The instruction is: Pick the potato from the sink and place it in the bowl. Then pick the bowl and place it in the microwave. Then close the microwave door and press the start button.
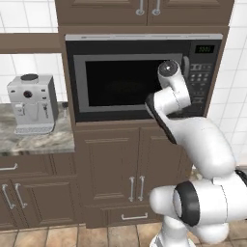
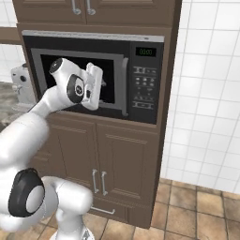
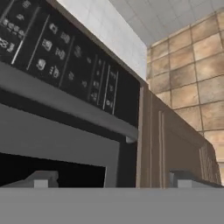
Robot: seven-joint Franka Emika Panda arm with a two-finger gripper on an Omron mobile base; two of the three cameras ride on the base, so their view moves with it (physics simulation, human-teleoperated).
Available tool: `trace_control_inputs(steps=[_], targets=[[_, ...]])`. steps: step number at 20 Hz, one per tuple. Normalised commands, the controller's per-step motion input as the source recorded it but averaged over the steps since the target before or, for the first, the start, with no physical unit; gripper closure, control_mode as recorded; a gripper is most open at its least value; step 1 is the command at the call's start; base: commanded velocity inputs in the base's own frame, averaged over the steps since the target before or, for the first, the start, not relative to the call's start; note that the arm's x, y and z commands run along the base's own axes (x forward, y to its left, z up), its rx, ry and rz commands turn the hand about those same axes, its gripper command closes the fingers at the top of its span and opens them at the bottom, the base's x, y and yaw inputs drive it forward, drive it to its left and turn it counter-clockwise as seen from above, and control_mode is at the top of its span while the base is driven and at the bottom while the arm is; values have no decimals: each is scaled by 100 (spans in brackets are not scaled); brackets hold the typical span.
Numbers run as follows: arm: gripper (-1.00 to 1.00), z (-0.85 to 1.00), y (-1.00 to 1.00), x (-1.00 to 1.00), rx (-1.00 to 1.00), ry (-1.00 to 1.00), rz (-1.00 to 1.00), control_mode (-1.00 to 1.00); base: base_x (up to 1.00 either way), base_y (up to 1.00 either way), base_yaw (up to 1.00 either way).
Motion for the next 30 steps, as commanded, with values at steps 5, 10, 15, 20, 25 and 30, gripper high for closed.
trace_control_inputs(steps=[5,10,15,20,25,30], targets=[[-100,47,-43,-100,25,0,2,-100,0,0,0],[-100,-21,-95,-83,28,-4,7,-100,0,0,0],[-100,-52,-79,-10,15,-6,9,-100,0,0,0],[-100,-19,-55,2,9,0,1,-100,0,0,0],[-100,-9,-12,1,1,-11,0,-100,0,0,0],[-100,-16,8,1,0,-32,0,-100,0,0,0]])
